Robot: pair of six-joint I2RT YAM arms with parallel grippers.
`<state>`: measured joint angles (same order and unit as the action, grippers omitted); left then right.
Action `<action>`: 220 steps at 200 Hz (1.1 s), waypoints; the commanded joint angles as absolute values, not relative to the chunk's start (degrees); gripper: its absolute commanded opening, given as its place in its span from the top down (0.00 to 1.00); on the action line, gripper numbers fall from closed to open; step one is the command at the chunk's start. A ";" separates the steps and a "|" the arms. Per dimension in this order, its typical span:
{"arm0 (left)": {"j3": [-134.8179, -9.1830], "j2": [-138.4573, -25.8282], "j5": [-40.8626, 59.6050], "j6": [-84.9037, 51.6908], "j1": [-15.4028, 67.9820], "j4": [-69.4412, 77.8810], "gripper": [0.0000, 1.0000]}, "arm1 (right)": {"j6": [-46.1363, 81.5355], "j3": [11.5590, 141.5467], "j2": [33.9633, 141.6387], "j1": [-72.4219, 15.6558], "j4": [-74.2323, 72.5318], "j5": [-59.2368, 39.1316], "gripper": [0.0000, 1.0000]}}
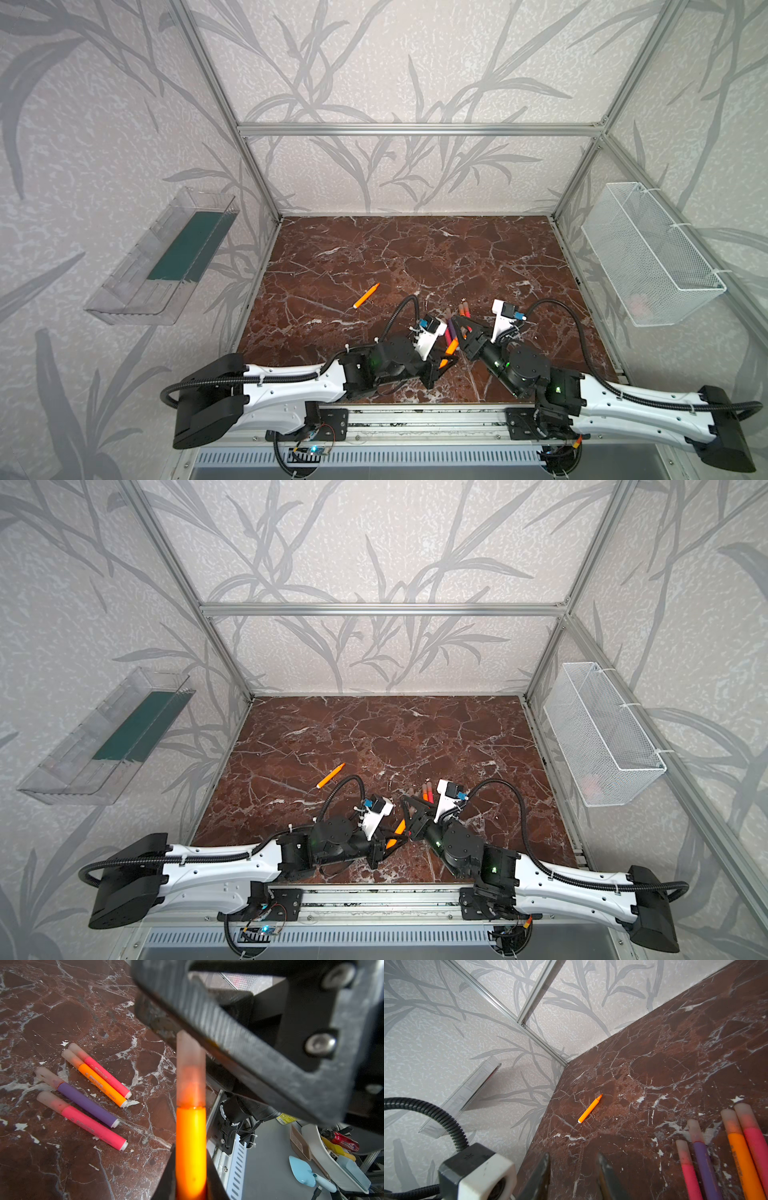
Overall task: Insert the pens into the pen caps
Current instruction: 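Push the pink cap down onto the orange marker tip with the right gripper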
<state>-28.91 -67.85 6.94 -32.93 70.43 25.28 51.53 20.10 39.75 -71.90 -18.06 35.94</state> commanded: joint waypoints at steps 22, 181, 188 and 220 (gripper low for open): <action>-30.75 -67.62 6.00 -31.82 70.58 25.83 1.00 | 52.08 21.49 40.85 -71.98 -18.85 35.00 0.80; -40.78 -61.76 15.37 -30.50 54.84 19.58 1.00 | 47.54 16.71 51.30 -72.52 -33.51 23.96 1.00; -41.38 -61.49 15.81 -30.59 53.99 19.14 1.00 | 47.22 16.32 51.86 -72.60 -34.77 23.78 1.00; -44.41 -59.82 10.21 -26.46 52.91 13.29 1.00 | 48.01 17.31 53.99 -73.52 -34.59 24.25 1.00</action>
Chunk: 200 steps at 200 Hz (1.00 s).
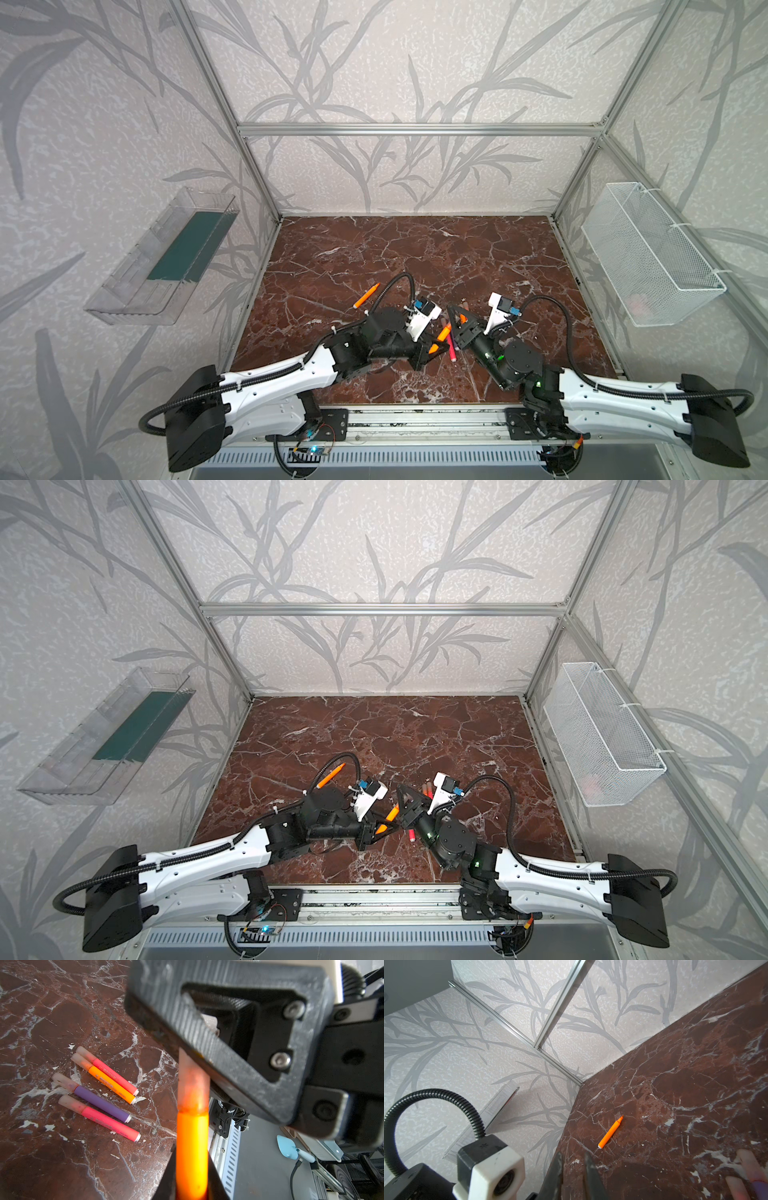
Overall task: Insert the pens into the pen caps
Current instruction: 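Push the pink cap down onto the orange marker tip with the right gripper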
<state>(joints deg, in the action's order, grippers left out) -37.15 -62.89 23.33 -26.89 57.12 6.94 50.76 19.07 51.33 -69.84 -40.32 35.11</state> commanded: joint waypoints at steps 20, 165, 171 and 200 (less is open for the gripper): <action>-46.49 -59.29 3.74 -23.11 52.98 9.45 1.00 | 52.15 19.80 56.07 -74.33 -30.08 25.14 1.00; -48.35 -60.84 13.44 -28.09 43.90 10.46 1.00 | 43.21 20.31 67.56 -78.06 -50.39 21.45 1.00; -48.19 -60.88 14.46 -28.41 43.41 10.70 1.00 | 42.88 20.30 67.74 -78.07 -50.89 20.85 1.00; -48.10 -60.46 13.30 -27.36 43.03 9.55 1.00 | 47.14 20.75 68.18 -78.20 -48.13 22.56 1.00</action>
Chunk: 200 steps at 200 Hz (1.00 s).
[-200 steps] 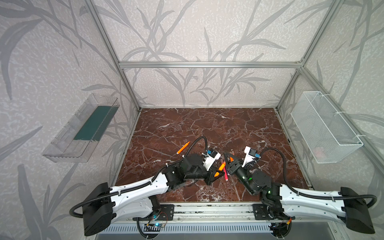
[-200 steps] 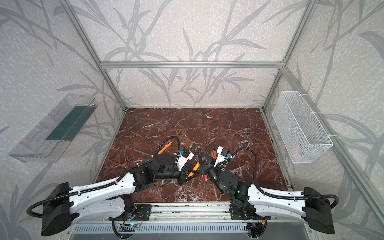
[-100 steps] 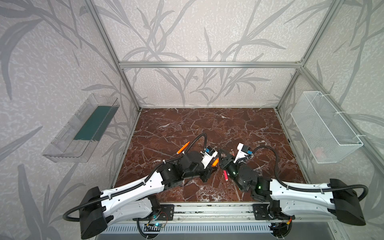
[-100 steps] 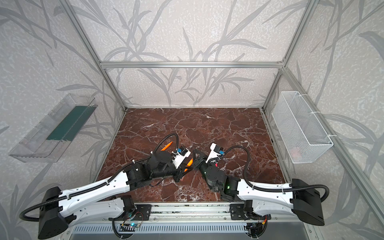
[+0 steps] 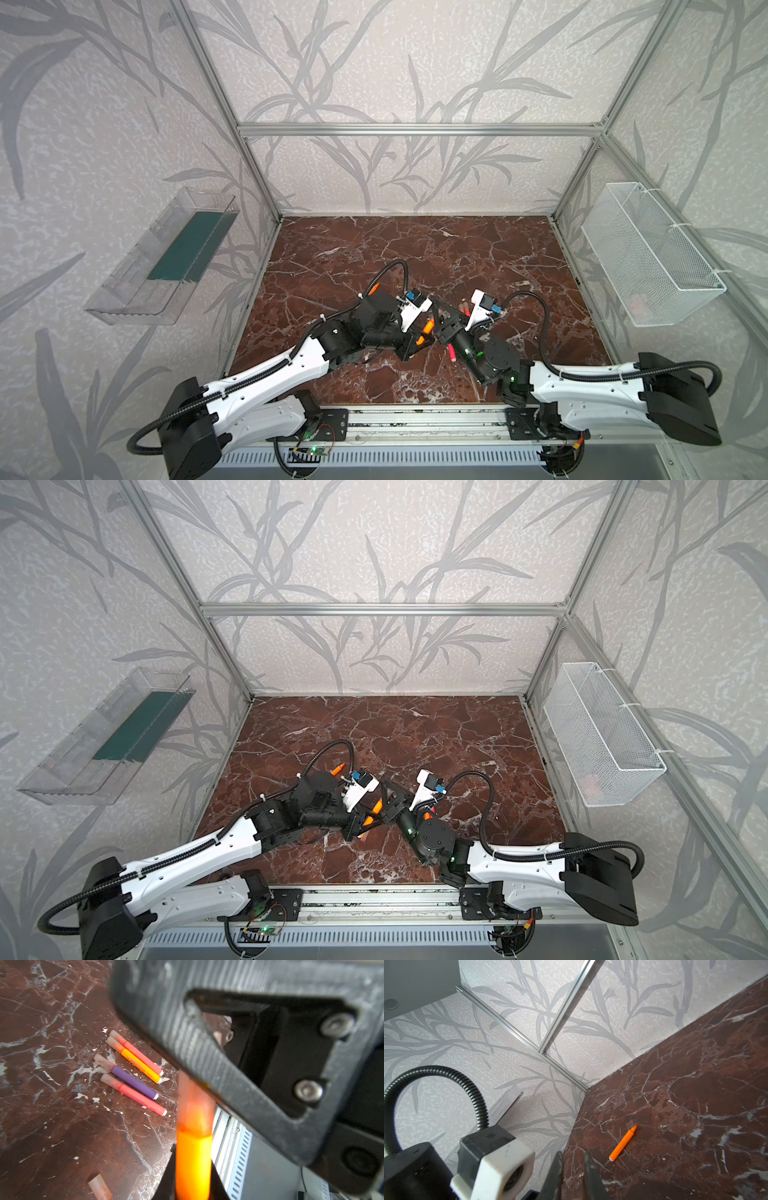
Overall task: Insert the pens into the pen caps
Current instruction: 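Push the pink cap down onto the orange marker tip with the right gripper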
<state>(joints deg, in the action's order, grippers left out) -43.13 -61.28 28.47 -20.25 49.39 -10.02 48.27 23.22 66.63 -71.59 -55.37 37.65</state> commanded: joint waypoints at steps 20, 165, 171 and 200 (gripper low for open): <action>-48.04 -59.72 8.00 -24.49 43.55 7.23 1.00 | 54.67 23.65 67.33 -79.89 -35.82 28.43 1.00; -41.41 -56.98 9.54 -19.83 52.37 9.36 1.00 | 54.90 28.40 61.25 -84.78 -21.06 40.14 0.83; -40.66 -56.88 8.89 -19.65 53.77 9.78 1.00 | 54.50 28.34 60.86 -84.70 -20.95 40.18 0.80; -37.33 -56.86 8.72 -20.61 58.52 13.72 1.00 | 53.40 27.99 59.44 -84.43 -20.83 40.68 0.77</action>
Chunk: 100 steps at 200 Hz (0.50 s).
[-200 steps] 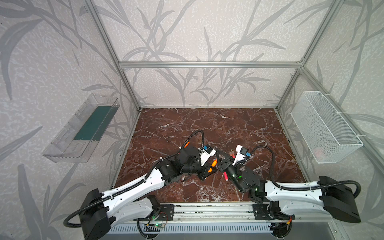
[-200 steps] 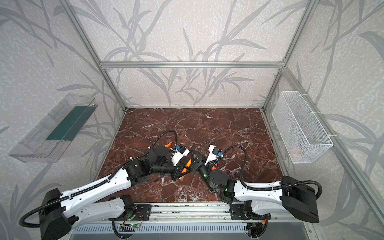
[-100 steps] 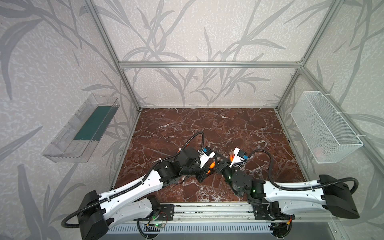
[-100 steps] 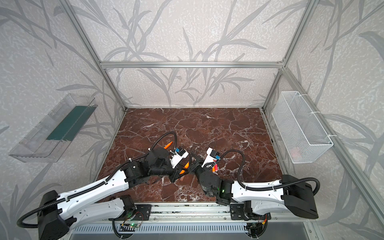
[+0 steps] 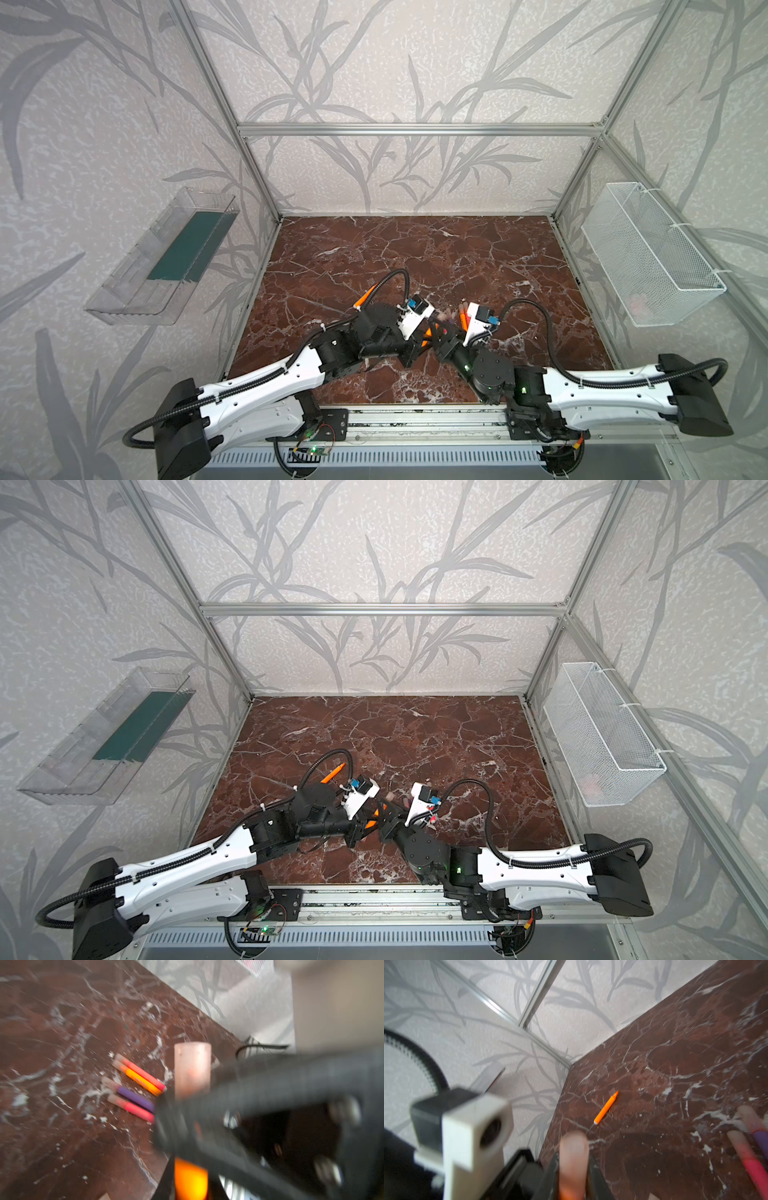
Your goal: Insert the pens into the pen caps
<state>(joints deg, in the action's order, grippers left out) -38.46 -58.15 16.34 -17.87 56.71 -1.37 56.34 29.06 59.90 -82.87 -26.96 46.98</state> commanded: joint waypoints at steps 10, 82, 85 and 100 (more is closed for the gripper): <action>-36.30 -56.87 9.55 -20.99 59.50 15.44 1.00 | 53.19 27.87 59.09 -84.40 -20.83 40.53 0.76; -32.38 -54.75 14.10 -20.92 64.97 21.50 1.00 | 52.79 27.44 56.83 -83.20 -19.02 41.75 0.68; -32.23 -54.58 14.18 -20.87 65.01 21.72 1.00 | 52.94 27.41 56.78 -83.19 -18.92 41.75 0.68; -31.82 -54.23 14.36 -20.79 65.22 21.95 1.00 | 53.30 27.25 56.69 -83.08 -18.84 41.66 0.70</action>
